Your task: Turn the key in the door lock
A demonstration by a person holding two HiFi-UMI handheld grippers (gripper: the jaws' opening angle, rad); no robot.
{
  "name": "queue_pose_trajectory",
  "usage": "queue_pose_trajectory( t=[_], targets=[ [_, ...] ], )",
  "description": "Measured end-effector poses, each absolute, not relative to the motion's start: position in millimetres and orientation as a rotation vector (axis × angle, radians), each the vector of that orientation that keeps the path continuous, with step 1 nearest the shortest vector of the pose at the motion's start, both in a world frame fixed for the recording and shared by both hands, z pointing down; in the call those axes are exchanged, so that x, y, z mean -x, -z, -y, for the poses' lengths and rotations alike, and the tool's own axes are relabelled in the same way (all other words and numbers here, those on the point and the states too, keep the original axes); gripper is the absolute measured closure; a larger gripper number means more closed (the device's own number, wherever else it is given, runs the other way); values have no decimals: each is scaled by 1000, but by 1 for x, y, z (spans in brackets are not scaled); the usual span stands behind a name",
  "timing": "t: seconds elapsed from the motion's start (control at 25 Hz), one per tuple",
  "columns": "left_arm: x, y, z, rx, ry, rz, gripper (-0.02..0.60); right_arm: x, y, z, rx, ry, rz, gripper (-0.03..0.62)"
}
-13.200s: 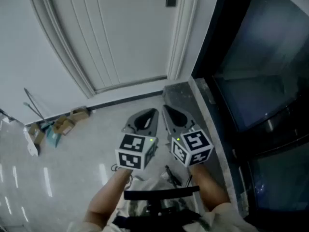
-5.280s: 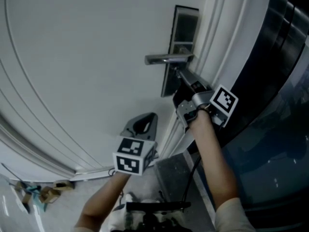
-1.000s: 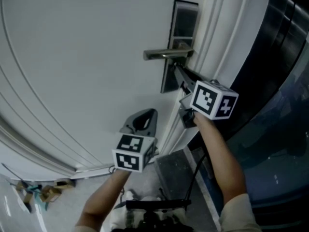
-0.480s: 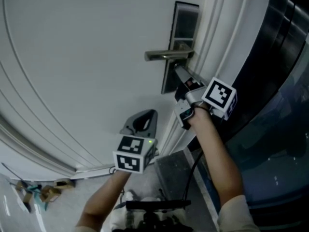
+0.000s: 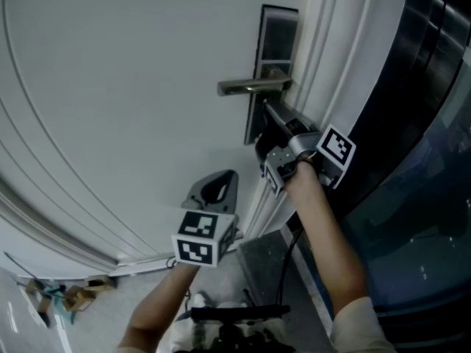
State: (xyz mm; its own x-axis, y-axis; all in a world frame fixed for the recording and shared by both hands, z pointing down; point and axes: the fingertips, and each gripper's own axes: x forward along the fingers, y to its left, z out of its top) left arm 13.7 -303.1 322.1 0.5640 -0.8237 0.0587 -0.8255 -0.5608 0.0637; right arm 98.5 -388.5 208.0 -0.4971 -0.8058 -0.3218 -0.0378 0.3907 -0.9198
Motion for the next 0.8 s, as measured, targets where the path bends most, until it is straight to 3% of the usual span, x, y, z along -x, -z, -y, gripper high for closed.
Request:
queue_pose_trajectory(
  t=[0.36,0.52,0.8],
  targets=[
    [-13,-323,304,-2699,-32,1430,561,-98,-207,387,678,1178,-1841,534],
    [-12,-323,305,-2698,-32,1429,561,-94,-207,382,680,1151,-1917,473],
    [-14,-323,308,-2696,-31,1417,561,-109,-200,371,1015,788,-2238,473]
  ],
)
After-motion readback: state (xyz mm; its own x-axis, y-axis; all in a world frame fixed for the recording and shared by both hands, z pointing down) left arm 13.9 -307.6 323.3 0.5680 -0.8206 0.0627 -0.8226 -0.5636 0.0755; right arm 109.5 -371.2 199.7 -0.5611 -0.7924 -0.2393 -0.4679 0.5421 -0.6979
